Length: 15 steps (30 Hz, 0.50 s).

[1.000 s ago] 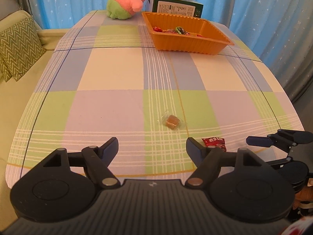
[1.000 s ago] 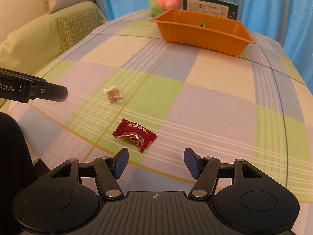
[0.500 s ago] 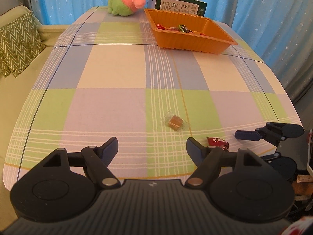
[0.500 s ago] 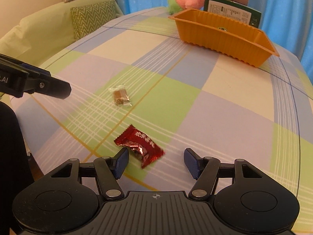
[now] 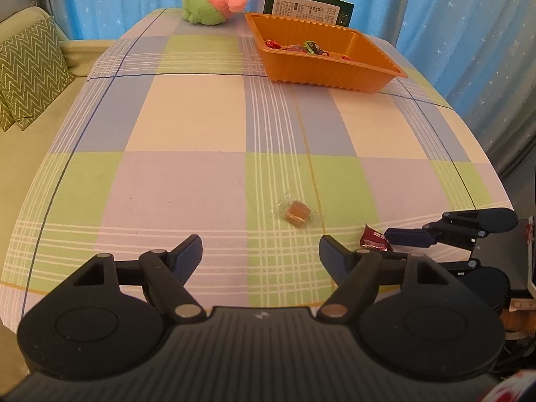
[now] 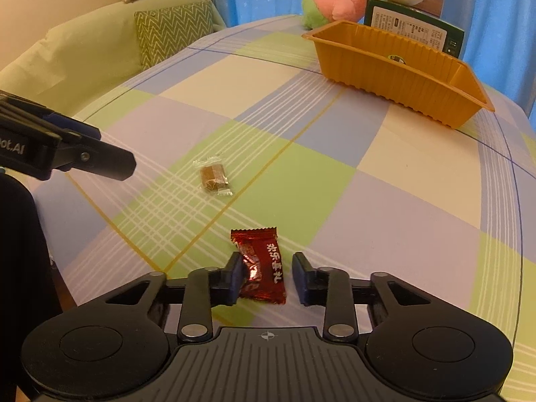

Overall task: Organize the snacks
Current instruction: 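Grasp the red wrapped candy with the right tool while the left tool grasps the small brown candy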

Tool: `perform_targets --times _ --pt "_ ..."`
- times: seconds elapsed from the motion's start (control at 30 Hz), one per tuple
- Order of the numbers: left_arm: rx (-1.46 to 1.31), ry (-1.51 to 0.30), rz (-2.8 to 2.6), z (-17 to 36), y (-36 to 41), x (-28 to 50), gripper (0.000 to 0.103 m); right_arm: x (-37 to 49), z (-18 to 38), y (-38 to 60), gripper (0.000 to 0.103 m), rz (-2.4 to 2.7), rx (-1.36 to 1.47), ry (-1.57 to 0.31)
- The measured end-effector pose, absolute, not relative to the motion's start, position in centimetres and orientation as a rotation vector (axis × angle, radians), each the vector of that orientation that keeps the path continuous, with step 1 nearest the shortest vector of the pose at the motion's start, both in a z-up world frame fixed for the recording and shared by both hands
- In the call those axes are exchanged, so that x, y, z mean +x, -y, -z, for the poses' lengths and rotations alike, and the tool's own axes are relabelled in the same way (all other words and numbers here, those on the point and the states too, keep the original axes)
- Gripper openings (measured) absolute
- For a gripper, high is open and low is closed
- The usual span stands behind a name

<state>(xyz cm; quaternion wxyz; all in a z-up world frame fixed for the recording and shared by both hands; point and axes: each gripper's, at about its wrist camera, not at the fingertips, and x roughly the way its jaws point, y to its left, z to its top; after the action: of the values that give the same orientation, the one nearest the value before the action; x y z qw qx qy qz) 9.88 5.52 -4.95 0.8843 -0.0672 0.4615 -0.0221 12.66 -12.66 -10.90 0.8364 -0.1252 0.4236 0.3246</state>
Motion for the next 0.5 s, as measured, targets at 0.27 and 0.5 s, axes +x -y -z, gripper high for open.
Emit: perform_targets --times 0.27,0.5 --pt "-0.127 -0.971 0.061 5.8 -4.3 10.5 0.074 12.1 10.4 14.2 0.024 -0.594 -0.151 -0.904" --pt "-0.228 -0.986 0.071 7.0 -4.1 12.2 0.065 12.6 9.8 17.1 0.024 -0.457 -0.028 -0.92"
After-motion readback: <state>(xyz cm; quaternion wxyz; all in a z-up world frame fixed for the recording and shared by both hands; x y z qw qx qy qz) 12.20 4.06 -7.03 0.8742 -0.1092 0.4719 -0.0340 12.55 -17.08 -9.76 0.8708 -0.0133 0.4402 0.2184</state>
